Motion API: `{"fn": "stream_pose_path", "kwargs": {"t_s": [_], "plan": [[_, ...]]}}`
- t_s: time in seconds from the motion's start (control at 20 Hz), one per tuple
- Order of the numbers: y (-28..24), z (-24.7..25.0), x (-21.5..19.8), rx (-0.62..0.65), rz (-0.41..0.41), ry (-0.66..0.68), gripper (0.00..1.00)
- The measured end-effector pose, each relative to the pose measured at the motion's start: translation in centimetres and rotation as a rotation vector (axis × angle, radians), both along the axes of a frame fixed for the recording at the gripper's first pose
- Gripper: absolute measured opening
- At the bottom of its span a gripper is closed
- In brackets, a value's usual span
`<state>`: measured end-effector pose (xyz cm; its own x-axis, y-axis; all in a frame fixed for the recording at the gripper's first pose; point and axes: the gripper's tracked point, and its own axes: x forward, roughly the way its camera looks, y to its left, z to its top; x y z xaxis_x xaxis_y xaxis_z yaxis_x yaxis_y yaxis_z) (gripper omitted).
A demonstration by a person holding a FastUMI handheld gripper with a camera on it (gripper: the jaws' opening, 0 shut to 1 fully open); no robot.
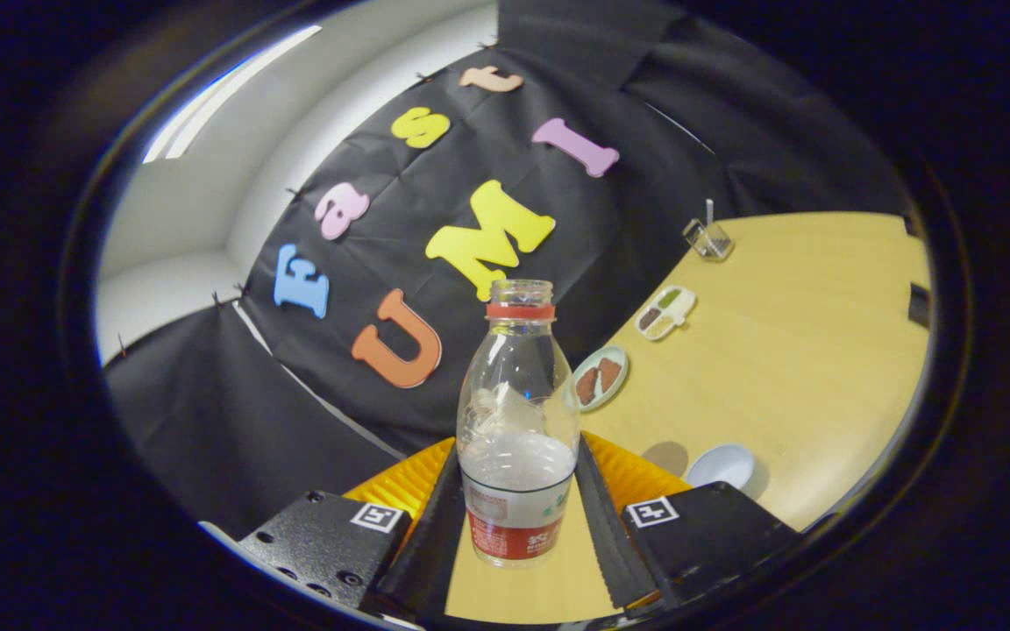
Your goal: Take the bottle from table, then pour the juice into the cup, finally place the bottle on the coaster
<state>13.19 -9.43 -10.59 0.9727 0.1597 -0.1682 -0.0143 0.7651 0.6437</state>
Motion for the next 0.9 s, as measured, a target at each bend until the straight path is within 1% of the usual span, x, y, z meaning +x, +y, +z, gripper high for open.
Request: {"fn": "stream_pose_path", "kwargs": {"t_s": [0.1, 0.2, 0.25, 0.35, 0.45, 0.55, 0.6, 0.75, 0.9], "plan": [[-0.8, -0.3, 0.1, -0.239, -0.031, -0.010, 0.79], [-1.1, -0.1, 0.1, -0.457, -0.040, -0.045, 0.79], [-1.0, 0.2, 0.3, -0.546, -0.046, -0.075, 0.79], [0.2, 0.6, 0.6, -0.653, -0.027, -0.144, 0.79], [1.0, -0.2, 1.0, -0.714, -0.008, -0.171, 0.79], [1.2, -2.2, 1.8, -0.745, -0.005, -0.147, 0.79], [1.3, -3.2, 2.3, -0.745, -0.010, -0.138, 0.79], [3.6, -6.4, 3.8, -0.696, -0.004, -0.179, 0.79], [4.5, -8.9, 5.1, -0.687, -0.036, -0.208, 0.79]]}}
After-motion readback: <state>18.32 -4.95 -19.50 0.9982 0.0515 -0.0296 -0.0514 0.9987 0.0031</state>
